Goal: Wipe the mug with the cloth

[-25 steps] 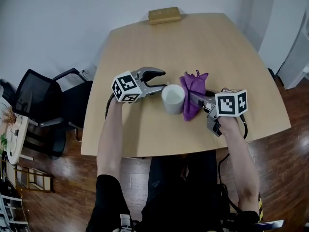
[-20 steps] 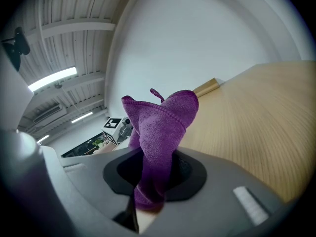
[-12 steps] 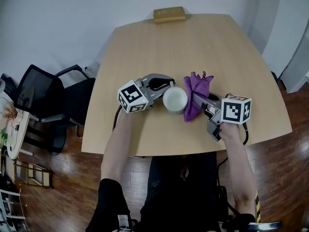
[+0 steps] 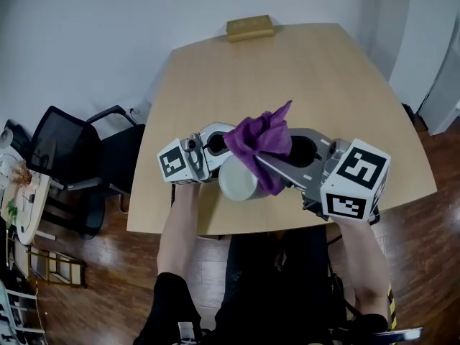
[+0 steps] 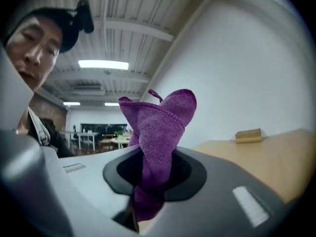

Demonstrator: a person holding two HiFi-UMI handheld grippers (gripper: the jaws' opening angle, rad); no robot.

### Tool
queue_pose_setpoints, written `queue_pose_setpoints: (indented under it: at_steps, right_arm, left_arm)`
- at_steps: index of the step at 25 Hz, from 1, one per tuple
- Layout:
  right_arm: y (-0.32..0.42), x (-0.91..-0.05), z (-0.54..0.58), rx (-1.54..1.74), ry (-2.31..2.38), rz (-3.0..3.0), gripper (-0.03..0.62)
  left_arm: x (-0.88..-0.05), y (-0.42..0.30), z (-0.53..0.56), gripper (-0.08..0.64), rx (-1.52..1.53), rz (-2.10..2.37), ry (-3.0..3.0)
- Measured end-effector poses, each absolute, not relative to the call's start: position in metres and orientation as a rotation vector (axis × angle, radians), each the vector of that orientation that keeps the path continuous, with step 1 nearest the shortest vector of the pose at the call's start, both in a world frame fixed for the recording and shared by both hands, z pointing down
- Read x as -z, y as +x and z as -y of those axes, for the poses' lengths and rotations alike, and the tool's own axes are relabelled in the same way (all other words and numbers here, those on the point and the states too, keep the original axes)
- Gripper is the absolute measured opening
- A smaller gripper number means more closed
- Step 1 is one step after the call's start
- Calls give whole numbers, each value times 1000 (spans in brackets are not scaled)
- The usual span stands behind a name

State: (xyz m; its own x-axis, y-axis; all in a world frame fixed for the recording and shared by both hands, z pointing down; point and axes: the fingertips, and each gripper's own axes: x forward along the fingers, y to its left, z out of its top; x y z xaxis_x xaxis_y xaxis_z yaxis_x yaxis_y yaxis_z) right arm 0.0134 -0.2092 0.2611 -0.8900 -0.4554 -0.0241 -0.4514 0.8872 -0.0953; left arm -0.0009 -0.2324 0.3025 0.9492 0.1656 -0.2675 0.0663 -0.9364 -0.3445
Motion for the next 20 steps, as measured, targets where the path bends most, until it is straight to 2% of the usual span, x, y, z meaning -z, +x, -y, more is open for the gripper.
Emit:
queue_pose_setpoints:
  at_steps: [5,11,16,20]
  right_arm:
    - [12,-277,214,57,-852,-3044,86]
    - [38,-355,255,317,-1057,-3051,87]
    - [53,-291,243,296,-936,-2889,87]
    - [25,-263,219,192,-755,-2975,87]
  left_arm:
    - [-291,-7,223,48,-520,174,-2745]
    - [-296,2,230,44,-513,168,-2846]
    - [-298,6,232,48,-496,182,-2895]
    - [-297,8,228,48,-506,213,-2905]
